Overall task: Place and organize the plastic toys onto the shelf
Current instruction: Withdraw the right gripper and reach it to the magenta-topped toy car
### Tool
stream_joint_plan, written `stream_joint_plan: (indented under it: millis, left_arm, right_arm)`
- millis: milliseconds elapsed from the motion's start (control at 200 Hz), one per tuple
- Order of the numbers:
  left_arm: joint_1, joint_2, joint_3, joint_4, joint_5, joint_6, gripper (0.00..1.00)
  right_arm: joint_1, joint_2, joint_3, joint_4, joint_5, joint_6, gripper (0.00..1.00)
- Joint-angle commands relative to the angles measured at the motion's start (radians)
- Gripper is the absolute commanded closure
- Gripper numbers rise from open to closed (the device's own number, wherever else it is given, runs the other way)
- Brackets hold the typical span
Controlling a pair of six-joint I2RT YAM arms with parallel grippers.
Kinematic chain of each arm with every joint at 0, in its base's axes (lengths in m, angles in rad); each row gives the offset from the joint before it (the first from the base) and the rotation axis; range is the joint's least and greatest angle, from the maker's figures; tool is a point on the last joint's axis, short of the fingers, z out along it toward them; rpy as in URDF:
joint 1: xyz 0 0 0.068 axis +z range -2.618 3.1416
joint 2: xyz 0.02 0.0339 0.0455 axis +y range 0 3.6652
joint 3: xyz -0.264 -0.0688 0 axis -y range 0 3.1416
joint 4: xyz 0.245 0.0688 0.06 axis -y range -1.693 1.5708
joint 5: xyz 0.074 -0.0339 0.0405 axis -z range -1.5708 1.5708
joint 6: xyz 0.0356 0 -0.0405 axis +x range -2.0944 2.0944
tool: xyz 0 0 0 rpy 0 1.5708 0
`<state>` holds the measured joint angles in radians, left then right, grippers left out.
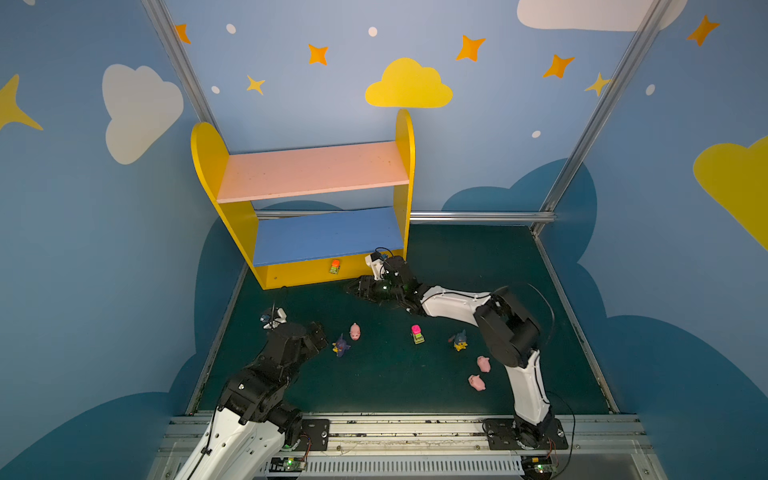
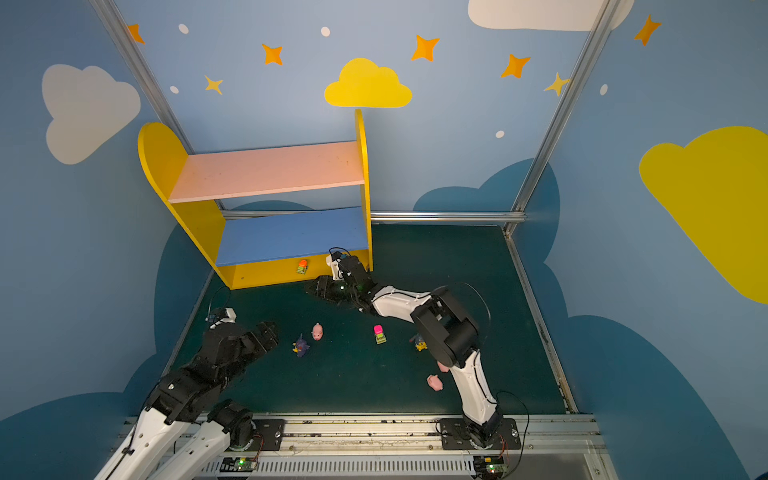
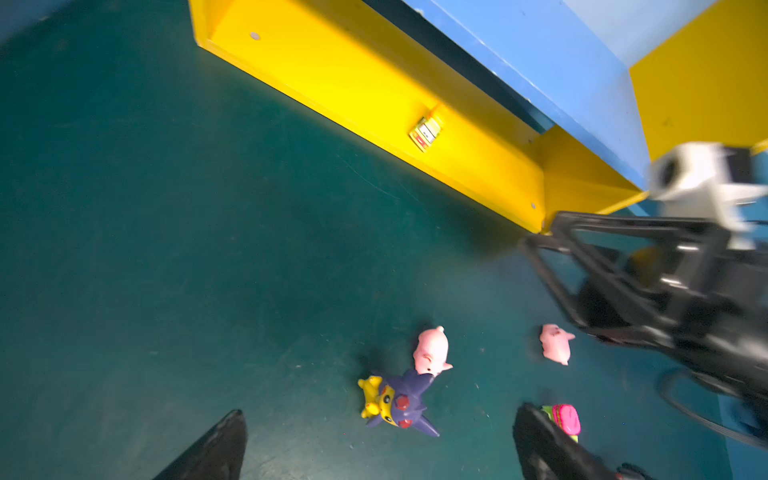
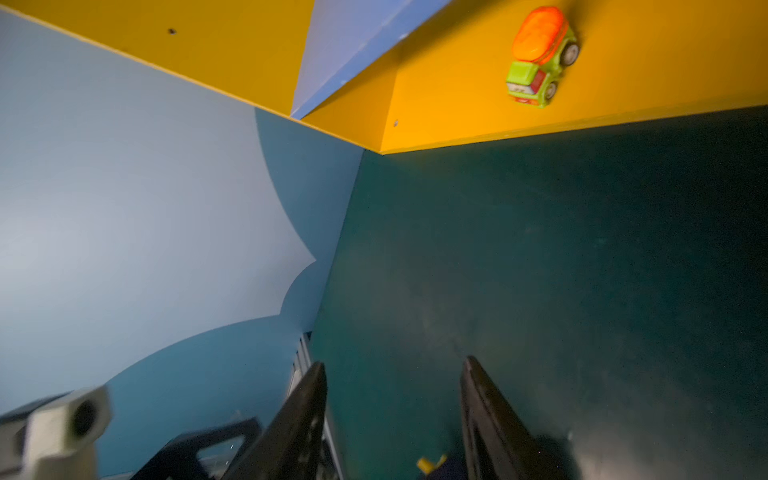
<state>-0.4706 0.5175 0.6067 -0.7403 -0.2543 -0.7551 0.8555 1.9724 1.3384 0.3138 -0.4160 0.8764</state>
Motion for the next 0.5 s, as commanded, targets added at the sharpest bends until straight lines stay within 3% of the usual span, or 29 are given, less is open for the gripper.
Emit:
stream_joint_plan:
  millis: [0, 245, 496]
  left_arm:
    - [-0.05, 0.016, -0.018, 0.05, -0.007, 0.012, 0.0]
    - [-0.152, 0.048, -0.051, 0.124, 0.004, -0.006, 0.0]
    - [-0.309, 0.14, -0.084, 0.229, -0.051, -0.043, 0.0]
  right_arm:
    - [0.01, -0.151, -0.071, -0.22, 0.097, -0.153, 0.49]
    - [0.036, -0.482, -0.336, -0.49, 0.314, -0.232, 0.5]
    - [0.033, -0.643, -0.572, -0.491, 0.367, -0.188, 0.49]
